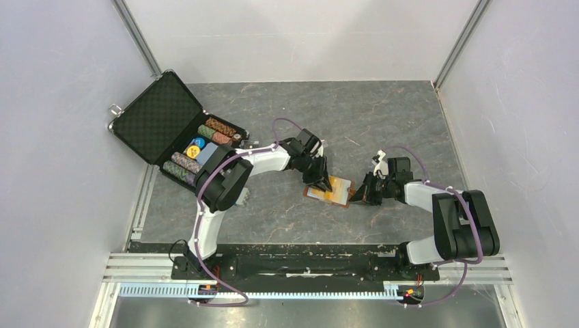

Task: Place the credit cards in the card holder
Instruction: Insert the credit card into the card holder.

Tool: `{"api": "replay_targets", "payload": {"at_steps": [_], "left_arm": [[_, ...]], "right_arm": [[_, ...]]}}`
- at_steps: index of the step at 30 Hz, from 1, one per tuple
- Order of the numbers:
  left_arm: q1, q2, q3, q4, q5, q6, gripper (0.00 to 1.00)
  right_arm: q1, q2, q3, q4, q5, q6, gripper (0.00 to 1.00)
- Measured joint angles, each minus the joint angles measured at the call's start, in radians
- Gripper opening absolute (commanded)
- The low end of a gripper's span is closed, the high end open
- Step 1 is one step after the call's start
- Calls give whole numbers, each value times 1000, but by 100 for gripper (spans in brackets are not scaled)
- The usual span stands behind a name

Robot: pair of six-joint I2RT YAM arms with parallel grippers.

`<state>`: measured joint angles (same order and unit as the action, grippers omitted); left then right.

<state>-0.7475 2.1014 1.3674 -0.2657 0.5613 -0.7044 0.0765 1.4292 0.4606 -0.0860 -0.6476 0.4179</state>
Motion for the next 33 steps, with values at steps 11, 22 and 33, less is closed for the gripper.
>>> {"api": "replay_targets", "payload": {"at_steps": [11, 22, 33], "left_arm": [[-54, 46, 168, -226, -113, 125, 40], [-82, 98, 271, -317, -106, 177, 47], [-100, 114, 343, -394, -96, 243, 75]], "right_arm": [[0, 6, 1, 0, -9, 0, 0], [0, 8, 1, 0, -11, 0, 0], [1, 10, 15, -23, -6, -9, 0]]}}
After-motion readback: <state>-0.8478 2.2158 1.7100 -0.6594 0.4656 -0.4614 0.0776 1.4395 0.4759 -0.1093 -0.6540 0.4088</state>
